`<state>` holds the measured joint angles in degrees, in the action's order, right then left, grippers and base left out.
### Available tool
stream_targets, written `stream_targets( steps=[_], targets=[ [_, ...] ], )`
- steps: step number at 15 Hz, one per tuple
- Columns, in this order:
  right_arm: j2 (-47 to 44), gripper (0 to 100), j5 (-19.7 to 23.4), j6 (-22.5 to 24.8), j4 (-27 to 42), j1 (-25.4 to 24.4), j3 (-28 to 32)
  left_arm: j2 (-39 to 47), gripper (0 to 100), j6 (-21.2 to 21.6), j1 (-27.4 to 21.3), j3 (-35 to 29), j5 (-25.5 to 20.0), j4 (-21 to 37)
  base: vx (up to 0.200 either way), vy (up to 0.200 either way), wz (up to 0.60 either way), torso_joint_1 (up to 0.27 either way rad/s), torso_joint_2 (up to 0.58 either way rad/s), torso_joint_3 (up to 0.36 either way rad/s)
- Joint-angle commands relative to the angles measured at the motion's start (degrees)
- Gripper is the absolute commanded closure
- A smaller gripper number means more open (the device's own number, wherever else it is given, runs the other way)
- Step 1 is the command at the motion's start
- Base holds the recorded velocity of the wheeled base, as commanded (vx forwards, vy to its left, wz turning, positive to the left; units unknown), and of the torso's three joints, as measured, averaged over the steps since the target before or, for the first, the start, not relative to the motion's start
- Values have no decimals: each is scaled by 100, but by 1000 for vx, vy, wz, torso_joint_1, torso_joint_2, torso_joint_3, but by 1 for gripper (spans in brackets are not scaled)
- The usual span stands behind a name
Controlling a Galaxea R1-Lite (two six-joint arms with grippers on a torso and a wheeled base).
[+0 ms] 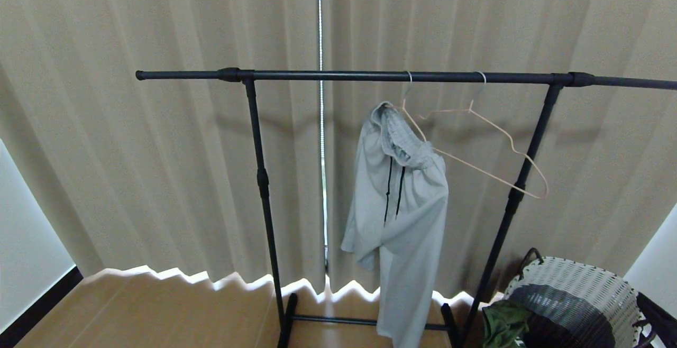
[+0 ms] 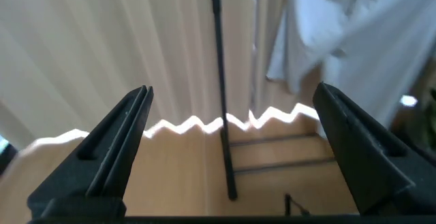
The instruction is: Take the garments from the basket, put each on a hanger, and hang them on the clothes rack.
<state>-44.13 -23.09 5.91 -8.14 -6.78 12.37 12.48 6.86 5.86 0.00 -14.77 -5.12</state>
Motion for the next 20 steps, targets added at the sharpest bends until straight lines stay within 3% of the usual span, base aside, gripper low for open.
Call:
stream_targets(
  steps=[1,5,8,9,10,11,12,13,15,17,18,20],
  targets=[
    [1504,0,24,-2,1263,54,116,-501,0,-80,-235,-70,-8,152,0,0,0,0,0,0],
    [1644,0,85,6,1307,10,46,-167,0,-247,-331,-360,-8,160,0,0,0,0,0,0],
    [2620,0,472,68,1394,10,-332,-492,0,-809,-270,-53,54,240,0,0,0,0,0,0],
    [2998,0,454,305,1605,54,-473,-756,0,-959,-217,-88,133,292,0,0,0,0,0,0],
    [3341,0,437,534,1922,98,-481,-782,0,-994,-217,-114,528,363,0,0,0,0,0,0],
    [3376,0,437,551,1983,107,-481,-782,0,-994,-217,-114,607,363,0,0,0,0,0,0],
    [3587,0,393,560,2326,309,-385,-800,0,-976,-226,-70,1100,398,0,0,0,0,0,0],
    [3604,0,384,569,2379,704,-341,-809,0,-959,-226,-53,1205,363,0,0,0,0,0,0],
    [3657,0,454,543,2344,994,-367,-809,0,-871,-244,-26,1187,363,0,0,0,0,0,0],
    [4035,0,525,525,2335,871,-385,-818,0,-546,-244,0,1205,354,0,0,0,0,0,0],
    [4395,0,560,507,2317,634,-394,-818,0,-493,-244,0,1240,363,0,0,0,0,0,0],
    [4413,0,683,156,2115,607,-525,-809,0,-519,-244,0,1258,380,0,0,0,0,0,0]
  ],
)
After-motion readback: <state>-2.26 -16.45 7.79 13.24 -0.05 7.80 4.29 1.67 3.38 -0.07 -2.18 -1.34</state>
